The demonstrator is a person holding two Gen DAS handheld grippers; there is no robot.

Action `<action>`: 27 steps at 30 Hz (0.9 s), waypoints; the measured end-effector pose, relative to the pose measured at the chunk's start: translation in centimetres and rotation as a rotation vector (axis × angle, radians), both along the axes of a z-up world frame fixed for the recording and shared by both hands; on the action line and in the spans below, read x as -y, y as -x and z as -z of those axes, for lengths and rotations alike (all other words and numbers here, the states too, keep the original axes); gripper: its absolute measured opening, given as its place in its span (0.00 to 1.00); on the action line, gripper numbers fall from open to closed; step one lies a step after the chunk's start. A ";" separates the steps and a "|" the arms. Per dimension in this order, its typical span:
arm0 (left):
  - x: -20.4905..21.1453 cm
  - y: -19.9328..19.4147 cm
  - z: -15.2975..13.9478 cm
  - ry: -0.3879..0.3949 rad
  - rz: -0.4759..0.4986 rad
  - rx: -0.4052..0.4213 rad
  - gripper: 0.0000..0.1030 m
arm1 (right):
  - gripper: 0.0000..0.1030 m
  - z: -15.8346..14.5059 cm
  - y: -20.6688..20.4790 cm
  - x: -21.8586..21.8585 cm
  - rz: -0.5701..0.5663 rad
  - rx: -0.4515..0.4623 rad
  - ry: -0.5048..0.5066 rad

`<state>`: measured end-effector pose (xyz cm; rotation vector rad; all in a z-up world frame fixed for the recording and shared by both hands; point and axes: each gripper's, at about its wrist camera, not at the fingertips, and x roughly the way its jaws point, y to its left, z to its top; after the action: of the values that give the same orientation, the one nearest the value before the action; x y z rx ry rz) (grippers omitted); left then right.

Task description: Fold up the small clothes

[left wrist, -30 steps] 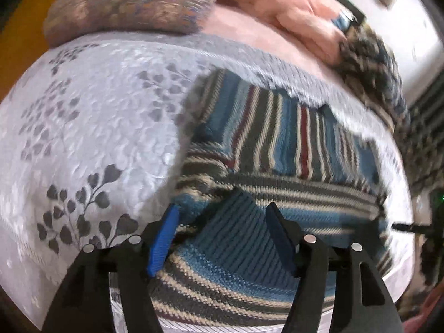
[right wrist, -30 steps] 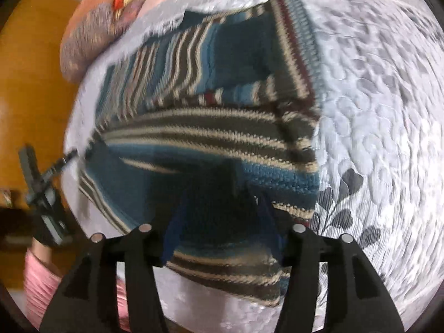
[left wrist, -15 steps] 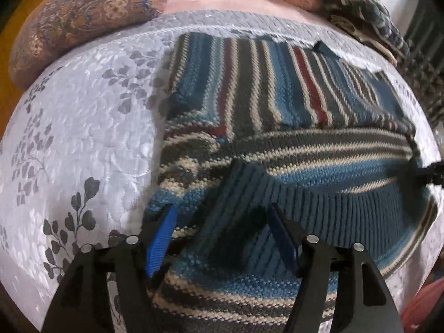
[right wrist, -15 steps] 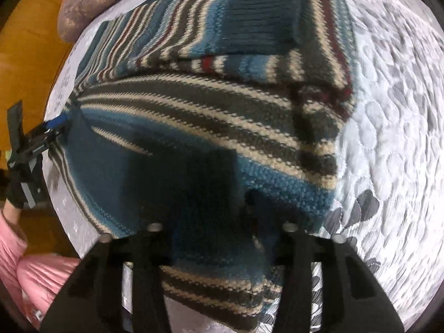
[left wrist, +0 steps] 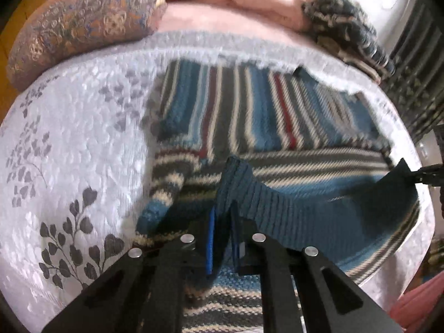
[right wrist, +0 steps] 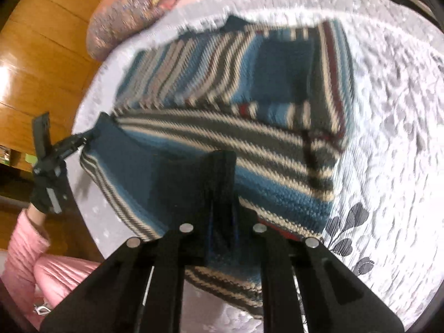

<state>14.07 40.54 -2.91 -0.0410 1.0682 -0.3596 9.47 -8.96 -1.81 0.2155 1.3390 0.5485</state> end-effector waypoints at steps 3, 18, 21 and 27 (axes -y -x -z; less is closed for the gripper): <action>-0.4 -0.4 -2.1 0.049 -0.040 0.062 0.09 | 0.09 -2.0 -0.3 0.9 0.031 0.047 -0.035; 0.0 -6.4 -9.3 0.167 -0.223 0.319 0.09 | 0.09 -9.0 -7.0 4.2 0.225 0.262 -0.085; 0.5 -8.6 -8.7 0.196 -0.251 0.325 0.09 | 0.09 -8.8 -9.5 4.5 0.263 0.281 -0.100; 0.2 -11.9 -7.6 0.230 -0.322 0.347 0.09 | 0.09 -6.5 -13.6 5.9 0.348 0.274 -0.146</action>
<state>25.94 40.31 4.74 -0.3404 0.6589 -0.1863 23.09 -14.88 4.64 0.4667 0.9688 0.3650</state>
